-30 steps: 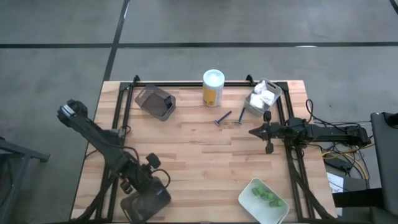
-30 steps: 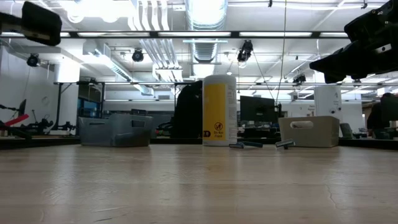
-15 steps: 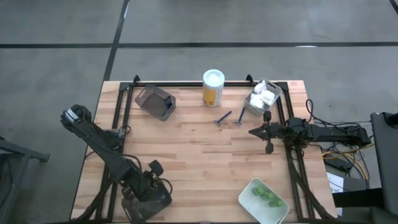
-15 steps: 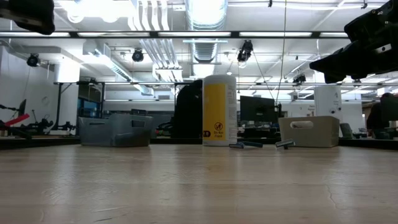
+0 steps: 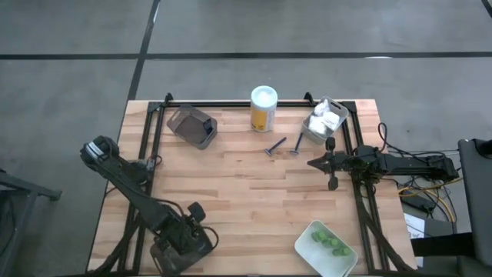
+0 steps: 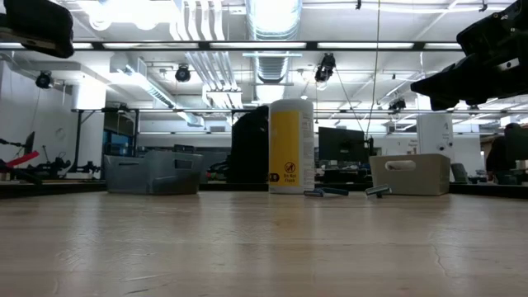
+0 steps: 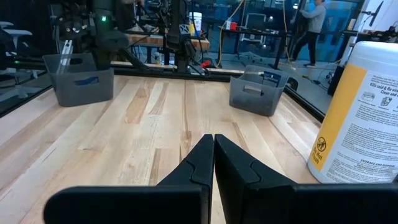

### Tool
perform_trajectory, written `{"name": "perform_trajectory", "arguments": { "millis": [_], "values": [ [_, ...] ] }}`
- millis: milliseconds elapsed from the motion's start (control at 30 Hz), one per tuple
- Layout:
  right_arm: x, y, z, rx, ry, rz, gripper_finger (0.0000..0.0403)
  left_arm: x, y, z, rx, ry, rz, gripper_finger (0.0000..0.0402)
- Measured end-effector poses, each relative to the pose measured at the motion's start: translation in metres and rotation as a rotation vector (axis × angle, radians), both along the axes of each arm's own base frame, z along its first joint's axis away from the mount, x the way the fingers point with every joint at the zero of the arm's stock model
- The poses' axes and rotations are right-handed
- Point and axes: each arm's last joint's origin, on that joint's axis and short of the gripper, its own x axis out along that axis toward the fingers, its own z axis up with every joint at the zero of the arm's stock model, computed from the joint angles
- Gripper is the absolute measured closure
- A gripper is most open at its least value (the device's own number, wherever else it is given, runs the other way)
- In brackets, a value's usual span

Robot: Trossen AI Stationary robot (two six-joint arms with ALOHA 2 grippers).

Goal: Pick & Place Travel size toiletries
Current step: Put the blue razor into the bottom black bin

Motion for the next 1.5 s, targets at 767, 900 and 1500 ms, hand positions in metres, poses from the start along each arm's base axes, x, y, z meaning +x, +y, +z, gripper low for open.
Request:
{"name": "perform_trajectory", "arguments": {
  "millis": [767, 900, 1500],
  "values": [
    [0.0, 0.0, 0.0, 0.0, 0.0, 0.0, 0.0394, -0.0004, -0.0016, 0.0021, -0.043, 0.018, -0.024, 0.0357],
    [0.0, 0.0, 0.0, 0.0, 0.0, 0.0, 0.0394, -0.0004, -0.0016, 0.0021, -0.045, 0.02, -0.025, 0.0357],
    [0.0, 0.0, 0.0, 0.0, 0.0, 0.0, 0.0394, -0.0028, -0.0002, 0.0075, -0.071, 0.019, -0.053, 0.0276]
  ]
}}
